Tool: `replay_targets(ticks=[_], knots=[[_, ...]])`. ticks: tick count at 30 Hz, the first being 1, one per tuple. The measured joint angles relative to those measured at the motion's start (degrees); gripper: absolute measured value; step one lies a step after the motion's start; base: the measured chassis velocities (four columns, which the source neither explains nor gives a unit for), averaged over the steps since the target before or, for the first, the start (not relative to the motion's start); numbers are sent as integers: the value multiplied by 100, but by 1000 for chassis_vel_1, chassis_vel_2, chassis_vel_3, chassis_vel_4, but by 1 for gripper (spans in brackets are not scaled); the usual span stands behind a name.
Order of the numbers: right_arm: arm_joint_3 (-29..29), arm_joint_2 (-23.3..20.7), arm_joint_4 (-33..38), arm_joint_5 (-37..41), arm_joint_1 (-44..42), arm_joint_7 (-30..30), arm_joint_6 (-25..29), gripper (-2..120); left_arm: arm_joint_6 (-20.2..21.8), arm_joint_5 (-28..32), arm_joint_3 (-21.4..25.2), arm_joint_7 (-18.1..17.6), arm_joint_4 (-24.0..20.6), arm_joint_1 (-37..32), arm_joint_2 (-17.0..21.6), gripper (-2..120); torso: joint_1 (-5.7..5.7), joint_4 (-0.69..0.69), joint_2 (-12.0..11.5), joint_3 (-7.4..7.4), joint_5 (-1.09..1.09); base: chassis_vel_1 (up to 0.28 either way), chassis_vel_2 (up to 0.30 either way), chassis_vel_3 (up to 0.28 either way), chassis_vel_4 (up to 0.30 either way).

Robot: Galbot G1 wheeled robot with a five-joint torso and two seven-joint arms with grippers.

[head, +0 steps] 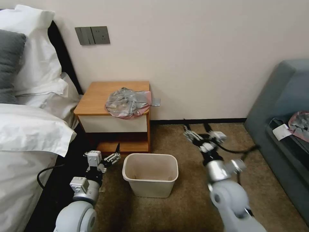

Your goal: Pick up the garbage bag from the table and place it over the trash can.

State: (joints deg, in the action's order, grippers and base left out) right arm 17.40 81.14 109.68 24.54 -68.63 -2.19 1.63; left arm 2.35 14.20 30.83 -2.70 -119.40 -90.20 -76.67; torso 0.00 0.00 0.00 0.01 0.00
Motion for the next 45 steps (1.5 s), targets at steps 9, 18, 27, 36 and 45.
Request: replay_targets(ticks=[9, 18, 27, 36, 45], knots=[[-706, -629, -1874, -2732, 1513, -15, 327, 100, -49, -104, 18, 7, 145, -16, -44, 100, 0, -1, -2, 1, 0, 0, 0, 0, 0], [-1258, -831, -2863, -3968, 2532, 80, 759, 100, -93, -112, 14, 6, 350, 85, -36, 100, 1, 0, -2, 0, 0, 0, 0, 0, 0], [-1690, -689, -3570, -4934, 3265, 71, 1091, 100, -92, -210, -89, 1, 485, 201, -96, 100, 0, 0, -1, 0, 0, 0, 0, 0, 0], [-1869, -595, -3779, -5368, 3456, 21, 1211, 81, -92, -200, -61, -20, 543, 239, -25, 100, 0, 0, -1, 0, 0, 0, 0, 0, 0], [-1873, -620, -3888, -5402, 3520, 8, 1249, 51, -126, -204, -73, -29, 567, 247, -48, 100, 0, 0, -1, 0, 0, 0, 0, 0, 0]])
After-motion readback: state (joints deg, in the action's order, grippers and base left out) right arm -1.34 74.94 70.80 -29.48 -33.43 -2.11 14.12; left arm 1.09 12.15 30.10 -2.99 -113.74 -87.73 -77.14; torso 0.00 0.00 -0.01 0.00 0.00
